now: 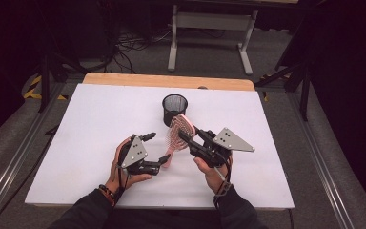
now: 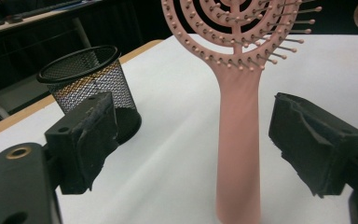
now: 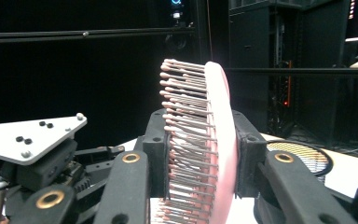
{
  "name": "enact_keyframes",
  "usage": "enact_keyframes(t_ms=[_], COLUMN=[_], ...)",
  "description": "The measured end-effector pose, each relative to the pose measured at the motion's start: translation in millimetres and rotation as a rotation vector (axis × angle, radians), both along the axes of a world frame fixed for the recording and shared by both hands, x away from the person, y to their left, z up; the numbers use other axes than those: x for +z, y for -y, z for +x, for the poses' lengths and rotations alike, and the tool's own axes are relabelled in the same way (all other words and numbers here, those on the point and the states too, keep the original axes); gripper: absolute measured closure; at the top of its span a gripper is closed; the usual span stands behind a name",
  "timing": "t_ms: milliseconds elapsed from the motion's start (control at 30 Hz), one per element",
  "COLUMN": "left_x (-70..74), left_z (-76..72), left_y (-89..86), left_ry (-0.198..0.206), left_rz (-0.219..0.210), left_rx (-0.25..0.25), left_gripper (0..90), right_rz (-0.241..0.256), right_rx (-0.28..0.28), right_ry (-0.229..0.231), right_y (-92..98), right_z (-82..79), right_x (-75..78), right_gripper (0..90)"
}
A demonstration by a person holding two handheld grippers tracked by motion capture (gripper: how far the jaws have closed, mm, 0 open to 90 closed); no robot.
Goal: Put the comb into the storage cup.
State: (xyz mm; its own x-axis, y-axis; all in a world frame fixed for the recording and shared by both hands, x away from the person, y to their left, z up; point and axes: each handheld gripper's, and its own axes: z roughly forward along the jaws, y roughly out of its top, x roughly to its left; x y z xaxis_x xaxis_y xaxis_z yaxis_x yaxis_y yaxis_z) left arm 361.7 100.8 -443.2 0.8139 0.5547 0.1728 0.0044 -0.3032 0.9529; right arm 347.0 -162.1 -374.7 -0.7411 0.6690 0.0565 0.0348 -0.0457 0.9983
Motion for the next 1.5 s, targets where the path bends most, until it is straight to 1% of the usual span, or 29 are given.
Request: enact_keyframes(t_ms=[33,67,167,200,267,300,333,400,433,500,533,600,633,700,767,800,833,933,967,1133,1167,1267,1300,1367,1467,1500], left_x=[1.1,2.3,5.5,6.9,8.0,10.3,10.7,11.4,12.0,13.0,13.0,14.0,14.8,14.9,13.8,13.0,12.2,10.6,9.1,3.3,0.7,-2.7,-3.9,-6.1,-8.5,-9.1], left_z=[0.0,-0.2,-0.2,0.2,0.5,1.7,2.0,2.3,2.6,3.1,3.1,2.2,1.9,2.5,2.2,1.7,0.6,-2.0,-3.4,-8.6,-10.4,-14.0,-15.2,-18.8,-21.1,-22.0], left_y=[-2.1,-4.2,-12.0,-15.9,-19.1,-25.3,-27.9,-33.4,-36.3,-41.9,-41.9,-48.5,-54.8,-60.0,-67.1,-70.4,-74.5,-83.8,-89.1,-105.2,-110.3,-118.8,-121.4,-127.7,-130.9,-132.6], left_ry=[-0.001,-0.001,-0.012,-0.008,-0.004,-0.003,-0.008,-0.001,-0.003,0.008,0.008,0.025,0.029,0.021,0.01,0.016,0.013,0.014,0.011,0.002,-0.009,-0.014,-0.018,-0.026,-0.032,-0.026], left_rz=[0.001,0.005,-0.019,-0.026,-0.03,-0.034,-0.037,-0.038,-0.034,-0.023,-0.023,-0.025,-0.029,-0.028,-0.028,-0.024,-0.026,-0.014,-0.002,0.01,0.011,0.021,0.016,0.022,0.021,0.03], left_rx=[-0.008,-0.004,-0.019,-0.021,-0.026,-0.029,-0.033,-0.029,-0.038,-0.037,-0.037,-0.032,-0.029,-0.027,-0.025,-0.019,-0.017,-0.021,-0.017,0.01,0.017,0.03,0.029,0.03,0.032,0.035], left_gripper=[13.8,13.5,11.5,11.4,9.9,9.8,9.8,9.0,8.9,7.9,7.7,7.8,8.0,7.9,7.9,7.9,8.0,8.7,8.7,9.0,9.0,9.0,9.0,8.9,8.7,8.7], right_rz=[-0.005,-0.008,-0.011,-0.011,-0.011,-0.009,-0.013,-0.018,-0.019,-0.017,-0.017,-0.018,-0.021,-0.016,-0.023,-0.021,-0.019,-0.013,-0.016,-0.023,-0.024,-0.028,-0.029,-0.035,-0.037,-0.039], right_rx=[-0.006,-0.009,-0.024,-0.026,-0.035,-0.038,-0.043,-0.05,-0.052,-0.051,-0.051,-0.056,-0.058,-0.059,-0.064,-0.063,-0.06,-0.063,-0.065,-0.067,-0.067,-0.065,-0.064,-0.065,-0.067,-0.069], right_ry=[0.009,0.014,0.025,0.029,0.033,0.037,0.04,0.047,0.049,0.053,0.053,0.052,0.054,0.056,0.059,0.062,0.063,0.057,0.059,0.057,0.057,0.063,0.065,0.067,0.071,0.072], right_y=[1.1,2.2,6.0,7.0,10.0,10.9,11.9,13.5,14.1,15.2,15.2,16.0,16.5,17.8,19.1,19.9,21.0,23.2,23.6,24.5,24.4,24.1,23.3,22.6,21.6,21.4], right_z=[-0.2,-0.7,-1.6,-1.7,-2.2,-2.2,-2.3,-2.3,-2.6,-2.6,-2.6,-3.1,-3.0,-3.2,-3.2,-3.1,-2.8,-1.9,-1.5,0.0,0.2,1.7,2.5,3.4,5.6,6.7], right_x=[0.8,1.6,4.2,4.7,6.3,6.9,7.5,8.2,8.5,9.1,9.1,9.7,9.7,10.2,10.6,10.7,10.9,10.9,10.9,10.8,11.0,12.1,13.0,13.7,15.4,16.3], right_gripper=[64.9,64.9,64.9,64.9,64.9,64.9,64.9,65.0,65.0,65.0,65.0,65.0,65.0,65.0,65.0,65.0,65.0,65.0,65.0,65.0,65.1,65.1,65.1,65.1,65.1,65.1])
